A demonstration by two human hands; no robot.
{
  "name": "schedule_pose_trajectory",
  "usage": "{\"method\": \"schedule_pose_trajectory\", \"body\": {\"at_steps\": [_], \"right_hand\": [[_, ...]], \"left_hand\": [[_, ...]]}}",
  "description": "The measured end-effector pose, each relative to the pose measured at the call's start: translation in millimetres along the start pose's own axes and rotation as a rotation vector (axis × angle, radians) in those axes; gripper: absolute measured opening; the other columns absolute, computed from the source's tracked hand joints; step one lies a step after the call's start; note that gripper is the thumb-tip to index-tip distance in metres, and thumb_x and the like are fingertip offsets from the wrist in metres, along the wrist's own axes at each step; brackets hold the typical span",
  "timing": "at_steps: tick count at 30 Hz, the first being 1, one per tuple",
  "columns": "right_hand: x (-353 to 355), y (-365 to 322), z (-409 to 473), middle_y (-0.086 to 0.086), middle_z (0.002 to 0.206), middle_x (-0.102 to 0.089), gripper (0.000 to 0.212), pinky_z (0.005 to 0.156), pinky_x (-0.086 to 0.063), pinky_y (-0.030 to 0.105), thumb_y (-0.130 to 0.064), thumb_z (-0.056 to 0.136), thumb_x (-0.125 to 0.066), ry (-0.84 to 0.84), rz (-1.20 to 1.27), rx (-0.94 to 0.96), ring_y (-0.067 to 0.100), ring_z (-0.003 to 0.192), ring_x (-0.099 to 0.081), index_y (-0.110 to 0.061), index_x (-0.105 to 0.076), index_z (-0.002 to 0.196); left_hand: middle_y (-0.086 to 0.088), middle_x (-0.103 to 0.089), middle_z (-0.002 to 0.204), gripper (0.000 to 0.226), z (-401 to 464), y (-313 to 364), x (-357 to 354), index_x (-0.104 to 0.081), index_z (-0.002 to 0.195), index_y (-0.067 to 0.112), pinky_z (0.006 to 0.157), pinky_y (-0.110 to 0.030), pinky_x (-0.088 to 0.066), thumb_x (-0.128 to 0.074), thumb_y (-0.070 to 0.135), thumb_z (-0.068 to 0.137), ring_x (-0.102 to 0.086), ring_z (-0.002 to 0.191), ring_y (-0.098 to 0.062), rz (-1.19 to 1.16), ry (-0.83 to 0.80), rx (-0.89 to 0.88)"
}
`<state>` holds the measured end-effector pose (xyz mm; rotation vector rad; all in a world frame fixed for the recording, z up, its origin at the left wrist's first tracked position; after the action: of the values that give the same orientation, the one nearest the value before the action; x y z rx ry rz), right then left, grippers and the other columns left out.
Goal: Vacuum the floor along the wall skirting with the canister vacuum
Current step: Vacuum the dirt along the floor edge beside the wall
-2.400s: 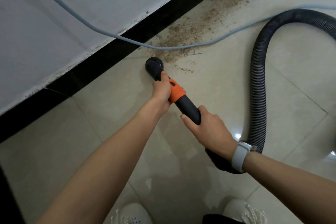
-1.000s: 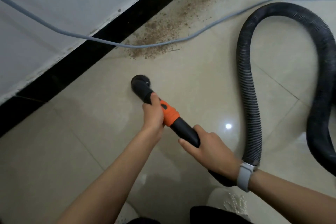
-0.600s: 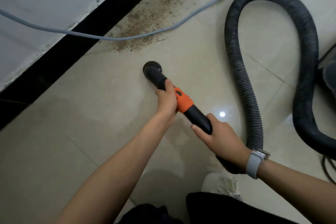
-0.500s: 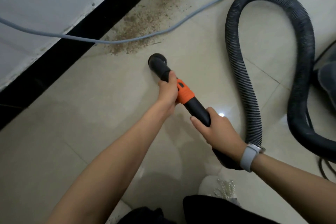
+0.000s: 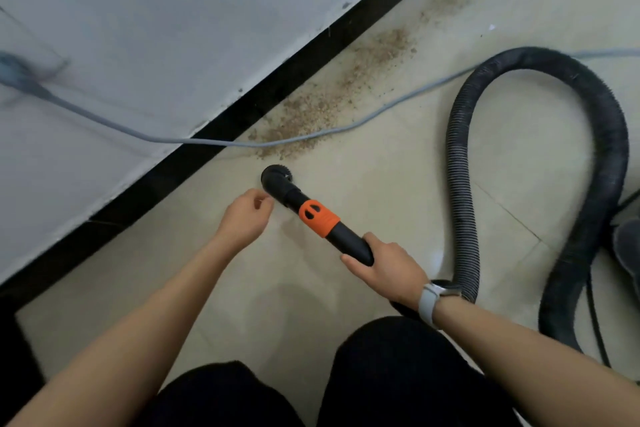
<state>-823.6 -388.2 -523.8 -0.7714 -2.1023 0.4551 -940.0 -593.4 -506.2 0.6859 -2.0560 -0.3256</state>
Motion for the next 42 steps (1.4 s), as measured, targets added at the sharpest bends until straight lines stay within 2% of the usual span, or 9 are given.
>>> {"method": "schedule_pose_trajectory", "body": {"at_steps": [10, 15, 19, 22, 27, 31, 35, 38, 42], "right_hand": [[55, 2, 22, 0.008, 0.069, -0.062, 0.028, 0.063, -0.054, 0.042, -0.047, 0.088, -0.057, 0.273, 0.249, -0.153, 0.029, 0.061, -0.063, -0.02, -0.048, 0.089], [77, -10, 51, 0.008, 0.075, -0.064, 0.028, 0.067, -0.053, 0.037, -0.04, 0.091, -0.057, 0.227, 0.148, -0.164, 0.028, 0.068, -0.066, -0.014, -0.05, 0.099], [94, -23, 69, -0.003, 0.079, -0.054, 0.033, 0.063, -0.038, 0.028, -0.033, 0.091, -0.058, 0.164, 0.011, -0.079, 0.019, 0.071, -0.053, -0.01, -0.048, 0.113], [97, -28, 80, -0.009, 0.073, -0.05, 0.03, 0.058, -0.038, 0.026, -0.031, 0.089, -0.06, 0.173, 0.006, -0.04, 0.013, 0.065, -0.052, -0.012, -0.047, 0.109], [103, -44, 100, 0.002, 0.076, -0.059, 0.031, 0.06, -0.05, 0.032, -0.042, 0.088, -0.061, 0.209, 0.111, 0.007, 0.021, 0.062, -0.064, -0.017, -0.043, 0.091], [99, -58, 116, 0.008, 0.079, -0.062, 0.029, 0.067, -0.054, 0.041, -0.042, 0.086, -0.062, 0.188, 0.025, 0.087, 0.028, 0.068, -0.065, -0.02, -0.043, 0.084], [88, -62, 124, 0.01, 0.086, -0.062, 0.028, 0.069, -0.053, 0.043, -0.026, 0.086, -0.061, 0.127, -0.009, 0.19, 0.029, 0.07, -0.063, -0.018, -0.045, 0.108], [81, -54, 128, 0.012, 0.084, -0.06, 0.025, 0.068, -0.052, 0.044, -0.018, 0.081, -0.062, 0.114, -0.034, 0.17, 0.033, 0.072, -0.062, -0.014, -0.044, 0.099], [75, -44, 119, 0.006, 0.077, -0.054, 0.025, 0.061, -0.04, 0.033, -0.025, 0.083, -0.063, 0.136, -0.221, 0.177, 0.032, 0.075, -0.056, -0.014, -0.045, 0.096]], "left_hand": [[-0.018, -0.053, 0.125, 0.034, 50, 13, 59, -0.057, 0.124, 0.004, 0.095, -0.047, -0.039, -0.045, 0.017, 0.096, -0.048, 0.116, -0.037, 0.462, 0.195, -0.322], [-0.014, -0.05, 0.13, 0.037, 86, 20, 53, -0.053, 0.127, 0.005, 0.102, -0.05, -0.027, -0.047, 0.018, 0.093, -0.04, 0.124, -0.032, 0.728, 0.202, -0.46], [-0.011, -0.036, 0.146, 0.052, 116, 12, 40, -0.028, 0.145, 0.012, 0.112, -0.054, -0.009, -0.037, 0.025, 0.096, -0.028, 0.136, -0.031, 0.913, 0.065, -0.312], [-0.011, -0.048, 0.135, 0.043, 124, 9, 19, -0.039, 0.138, 0.013, 0.111, -0.049, -0.019, -0.037, 0.025, 0.096, -0.041, 0.126, -0.032, 1.016, 0.051, -0.28], [-0.009, -0.061, 0.116, 0.033, 119, 9, -34, -0.056, 0.122, 0.015, 0.093, -0.036, -0.033, -0.039, 0.024, 0.096, -0.057, 0.108, -0.027, 0.81, 0.108, -0.443], [0.0, -0.066, 0.066, 0.026, 84, 2, -74, -0.076, 0.082, 0.021, 0.072, -0.031, -0.032, -0.058, 0.028, 0.065, -0.063, 0.055, -0.023, 0.689, 0.197, -0.589], [0.006, -0.065, 0.065, 0.021, 62, -10, -100, -0.073, 0.079, 0.027, 0.074, -0.032, -0.025, -0.062, 0.038, 0.065, -0.062, 0.055, -0.017, 0.573, 0.144, -0.588], [0.01, -0.059, 0.057, 0.015, 50, -37, -100, -0.067, 0.065, 0.03, 0.077, -0.03, -0.025, -0.063, 0.045, 0.067, -0.059, 0.054, -0.01, 0.473, 0.138, -0.522], [0.014, -0.057, 0.054, 0.012, 30, -85, -85, -0.062, 0.059, 0.032, 0.078, -0.028, -0.024, -0.062, 0.043, 0.066, -0.059, 0.056, -0.008, 0.461, 0.135, -0.502]]}}
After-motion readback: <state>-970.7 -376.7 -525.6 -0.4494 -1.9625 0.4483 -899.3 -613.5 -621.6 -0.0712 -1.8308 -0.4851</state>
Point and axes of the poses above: each hand's wrist, its own z-axis towards the middle knuckle, its own x-axis out of the back of the hand, y = z × x, the point moved 3 cm from there along z, towards the middle knuckle
